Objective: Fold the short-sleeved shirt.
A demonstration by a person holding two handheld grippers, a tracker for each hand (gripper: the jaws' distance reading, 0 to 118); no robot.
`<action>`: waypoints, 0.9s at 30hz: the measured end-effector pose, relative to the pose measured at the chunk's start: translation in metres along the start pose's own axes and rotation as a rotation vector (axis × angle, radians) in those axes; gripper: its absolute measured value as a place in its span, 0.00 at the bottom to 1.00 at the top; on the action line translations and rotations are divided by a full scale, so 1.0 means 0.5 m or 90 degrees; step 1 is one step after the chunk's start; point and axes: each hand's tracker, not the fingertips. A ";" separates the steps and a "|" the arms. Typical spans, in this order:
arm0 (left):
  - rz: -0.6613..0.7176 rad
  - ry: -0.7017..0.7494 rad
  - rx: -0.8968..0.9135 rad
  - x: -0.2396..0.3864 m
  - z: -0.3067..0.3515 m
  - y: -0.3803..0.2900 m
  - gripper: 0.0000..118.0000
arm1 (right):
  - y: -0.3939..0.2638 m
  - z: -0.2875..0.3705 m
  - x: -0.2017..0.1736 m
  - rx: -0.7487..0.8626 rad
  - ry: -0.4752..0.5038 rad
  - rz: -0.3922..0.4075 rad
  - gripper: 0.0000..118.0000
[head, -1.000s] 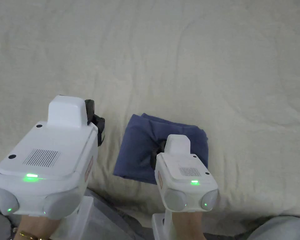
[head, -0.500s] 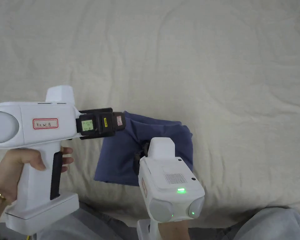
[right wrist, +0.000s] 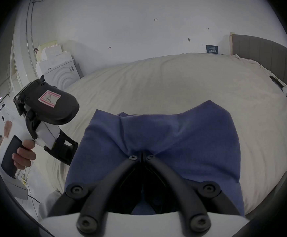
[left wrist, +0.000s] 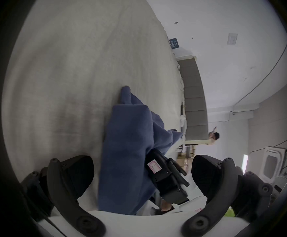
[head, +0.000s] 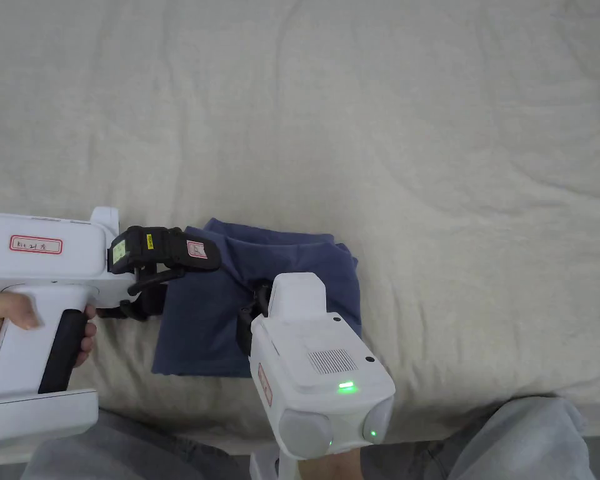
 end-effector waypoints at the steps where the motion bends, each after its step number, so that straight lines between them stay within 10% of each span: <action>1: -0.006 -0.012 -0.014 -0.001 -0.007 0.001 0.98 | 0.001 0.000 0.001 -0.002 0.002 -0.002 0.00; 5: -0.073 0.042 -0.061 0.011 -0.034 0.000 0.73 | 0.006 -0.002 0.007 -0.010 0.007 -0.022 0.00; 8: -0.091 0.167 -0.045 0.018 -0.048 -0.008 0.19 | 0.008 -0.002 0.007 -0.012 0.007 -0.021 0.00; 18: -0.056 0.269 -0.001 0.104 -0.051 -0.034 0.16 | 0.064 0.022 0.032 -0.048 0.039 -0.048 0.00; 27: -0.087 0.419 0.044 0.177 0.107 -0.008 0.15 | 0.266 0.248 0.183 0.169 0.009 -0.040 0.00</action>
